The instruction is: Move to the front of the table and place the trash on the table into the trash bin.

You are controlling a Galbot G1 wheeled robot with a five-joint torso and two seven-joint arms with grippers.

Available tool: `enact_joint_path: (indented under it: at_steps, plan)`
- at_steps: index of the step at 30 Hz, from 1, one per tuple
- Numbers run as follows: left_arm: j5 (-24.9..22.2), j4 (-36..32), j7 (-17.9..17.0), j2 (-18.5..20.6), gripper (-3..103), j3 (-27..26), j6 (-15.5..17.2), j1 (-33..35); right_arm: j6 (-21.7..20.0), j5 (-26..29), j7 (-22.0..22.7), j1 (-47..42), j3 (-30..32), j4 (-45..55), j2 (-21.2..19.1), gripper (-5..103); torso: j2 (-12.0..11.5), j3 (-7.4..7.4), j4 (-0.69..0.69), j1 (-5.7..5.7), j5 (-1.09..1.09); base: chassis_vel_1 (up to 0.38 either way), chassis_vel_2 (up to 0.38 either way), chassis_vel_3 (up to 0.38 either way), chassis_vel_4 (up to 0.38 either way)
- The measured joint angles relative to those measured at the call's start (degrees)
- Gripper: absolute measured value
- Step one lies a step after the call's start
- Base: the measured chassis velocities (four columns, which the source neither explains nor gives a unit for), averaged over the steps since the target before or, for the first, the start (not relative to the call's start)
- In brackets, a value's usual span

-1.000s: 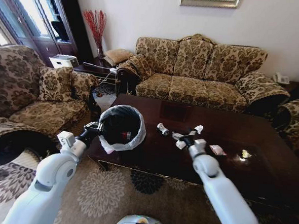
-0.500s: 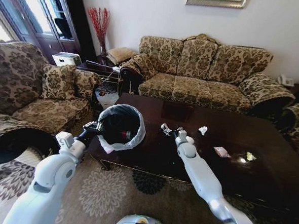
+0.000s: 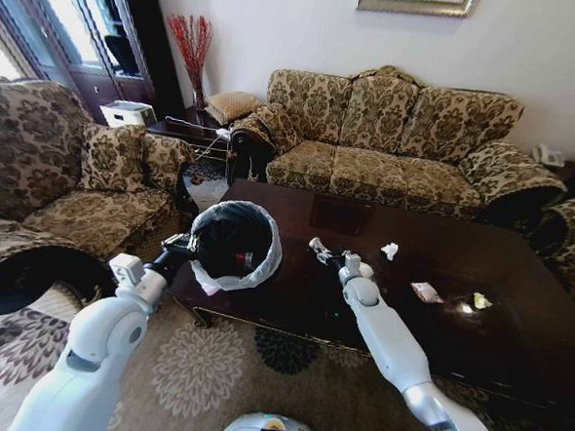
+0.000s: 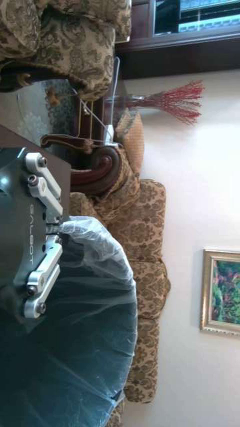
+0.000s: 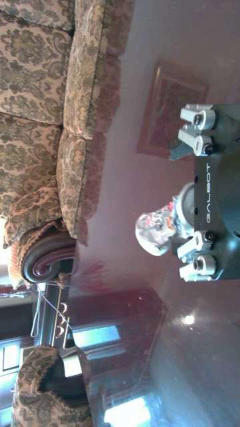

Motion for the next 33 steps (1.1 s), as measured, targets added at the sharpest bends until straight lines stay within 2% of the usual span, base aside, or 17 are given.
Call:
enact_joint_path:
  at_steps: [1, 4, 6, 7, 9, 11, 12, 15, 18, 19, 21, 24, 27, 33]
  plan:
    - [0.00, 0.00, 0.00, 0.00, 3, 0.00, 0.00, 0.00, 0.00, 0.00, 0.00, 0.00, 0.00, 0.00, 0.00, 77, 0.00, 0.00, 0.00, 0.00, 0.00, 0.000, 0.000, 0.000, 0.000]
    - [0.07, -0.19, 0.02, 0.03, 3, 0.19, 0.00, 0.02, -0.11, -0.57, -0.29, -0.78, 0.11, 0.30, -0.02, 61, 0.00, 0.00, -0.02, 0.00, 0.00, 0.000, 0.000, 0.000, 0.000]
    - [0.07, -0.22, 0.04, 0.03, 3, 0.19, 0.00, 0.01, -0.11, -0.79, -0.42, -0.84, 0.13, 0.28, 0.01, 61, 0.00, 0.00, -0.02, 0.00, 0.00, 0.000, 0.000, 0.000, 0.000]
    - [0.07, -0.25, 0.08, 0.02, 3, 0.19, 0.00, -0.04, -0.11, -1.21, -0.56, -0.96, 0.15, 0.14, 0.16, 49, 0.00, 0.00, -0.02, 0.00, 0.00, 0.000, 0.000, 0.000, 0.000]
    - [0.07, -0.25, 0.08, -0.02, 3, 0.17, 0.00, -0.05, -0.08, -1.30, -0.57, -0.99, 0.15, 0.09, 0.23, 49, 0.01, 0.00, -0.02, 0.00, 0.01, 0.000, 0.000, 0.000, 0.000]
    - [0.08, -0.25, 0.08, -0.17, 3, 0.05, 0.00, -0.01, 0.03, -1.57, -0.61, -0.93, 0.10, -0.17, 0.35, 39, 0.02, -0.01, -0.03, 0.00, -0.02, 0.000, 0.000, 0.000, 0.000]
    - [0.08, -0.25, 0.08, -0.17, 3, 0.05, 0.00, -0.01, 0.03, -1.57, -0.61, -0.93, 0.10, -0.17, 0.35, 39, 0.02, -0.01, -0.03, 0.00, -0.02, 0.000, 0.000, 0.000, 0.000]
    - [0.07, -0.25, 0.12, -0.22, 3, -0.17, -0.03, 0.09, 0.14, -1.71, -0.68, -0.60, 0.10, -0.43, 0.50, 29, 0.02, -0.01, -0.02, -0.01, -0.01, 0.000, 0.000, 0.000, 0.000]
    - [0.07, -0.24, 0.15, -0.18, 3, -0.25, -0.10, 0.10, 0.20, -1.74, -0.68, -0.48, 0.10, -0.54, 0.50, 25, 0.02, -0.01, -0.02, -0.01, -0.02, 0.000, 0.000, 0.000, 0.000]
    - [0.05, -0.23, 0.17, -0.10, 3, -0.26, -0.14, 0.09, 0.31, -1.76, -0.71, -0.45, 0.07, -0.57, 0.51, 18, 0.02, -0.02, -0.02, -0.01, -0.01, 0.000, 0.000, 0.000, 0.000]
    - [0.03, -0.23, 0.18, -0.05, 3, -0.26, -0.15, 0.08, 0.37, -1.76, -0.72, -0.46, 0.07, -0.57, 0.51, 18, 0.02, -0.01, -0.01, -0.01, 0.00, 0.000, 0.000, 0.000, 0.000]
    - [0.02, -0.20, 0.19, 0.00, 3, -0.18, -0.15, 0.00, 0.44, -1.77, -0.73, -0.61, 0.09, -0.46, 0.45, 6, 0.02, -0.01, -0.01, -0.01, -0.01, 0.000, 0.000, 0.000, 0.000]
    - [-0.02, -0.19, 0.25, 0.07, 3, -0.01, -0.15, -0.11, 0.57, -1.78, -0.79, -0.79, 0.15, -0.37, 0.35, 1, 0.02, -0.01, 0.00, -0.01, 0.00, 0.000, 0.000, 0.000, 0.000]
    - [-0.05, -0.16, 0.29, 0.17, 3, 0.07, -0.19, -0.15, 0.69, -1.79, -0.79, -1.20, 0.25, 0.23, -0.10, 0, 0.02, 0.00, -0.02, 0.00, 0.00, 0.000, 0.000, 0.000, 0.000]
